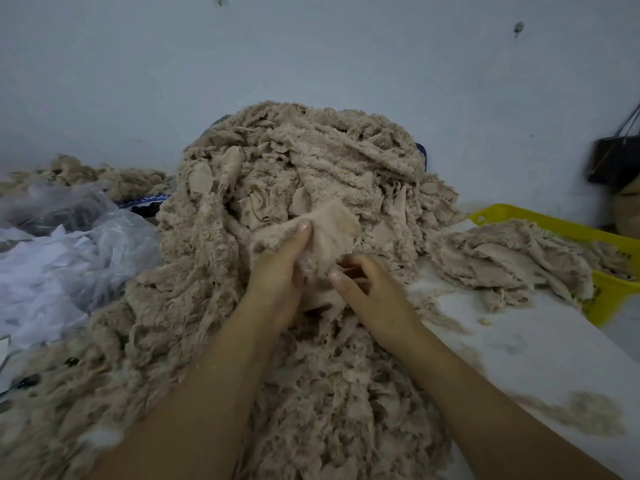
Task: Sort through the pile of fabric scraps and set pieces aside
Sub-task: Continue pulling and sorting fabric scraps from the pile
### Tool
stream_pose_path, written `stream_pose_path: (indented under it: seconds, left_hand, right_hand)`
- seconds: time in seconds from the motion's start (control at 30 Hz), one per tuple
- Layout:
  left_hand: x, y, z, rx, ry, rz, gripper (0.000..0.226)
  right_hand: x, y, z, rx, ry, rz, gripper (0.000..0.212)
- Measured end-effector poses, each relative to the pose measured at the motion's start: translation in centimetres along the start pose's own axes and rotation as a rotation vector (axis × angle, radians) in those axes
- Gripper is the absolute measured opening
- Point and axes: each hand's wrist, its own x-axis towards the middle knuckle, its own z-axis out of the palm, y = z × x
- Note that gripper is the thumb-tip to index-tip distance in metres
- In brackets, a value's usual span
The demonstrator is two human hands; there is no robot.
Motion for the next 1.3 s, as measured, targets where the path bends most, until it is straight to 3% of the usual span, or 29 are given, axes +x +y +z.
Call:
stream_pose_path:
  seconds: [0.17, 0.3, 0.4, 0.6, 0.73, 0.83, 0.97, 1.1, 1.3]
  left_hand:
    - [-0.9, -1.0, 1.4, 0.143, -0.024, -0.13, 0.048]
    - [0.6, 0.2, -0.4, -0.284, 0.196, -0.115, 0.022]
    - [1.2, 0.5, -2.0, -0.496, 0.356, -0.122, 0.028]
    - [1.4, -0.5, -1.4, -0.188, 0.32, -0.186, 0.043]
    - [1.2, -0.1, -1.6, -0.298, 0.392, -0.175, 0.031]
    - [1.0, 0.1, -1.7, -0.279, 0.384, -0.14, 0.029]
    - [0.5, -0.5, -0.4, -0.004, 0.223, -0.08, 0.034]
    - [-0.8, -1.5, 0.9, 0.377, 0.037, -0.018, 0.036]
    - [-1.5, -2.4, 1.5, 0.509, -0.226, -0.158, 0.062]
  right_hand:
    - [-0.2, -0.1, 0.2, -0.009, 0.037, -0.004, 0.04]
    - [0.0, 0.2, -0.2, 0.02, 0.044, 0.049, 0.037]
    - [0.4, 0.4, -0.8, 0.199, 0.182, 0.206, 0.037]
    - [1.3, 0.5, -2.7, 0.678, 0.534, 0.368, 0.029]
    - [1.6, 1.2, -3.7, 0.72, 0.742, 0.372, 0.012]
    - [1.7, 1.5, -4.2, 0.704, 0.792, 0.301, 0.015]
    - [1.6, 1.3, -3.6, 0.587, 0.676, 0.263, 0.018]
    - [1.1, 0.3, -1.9, 0.472, 0.376, 0.19, 0.019]
    - [0.3, -0.2, -0.4, 0.291, -0.06, 0.011, 0.016]
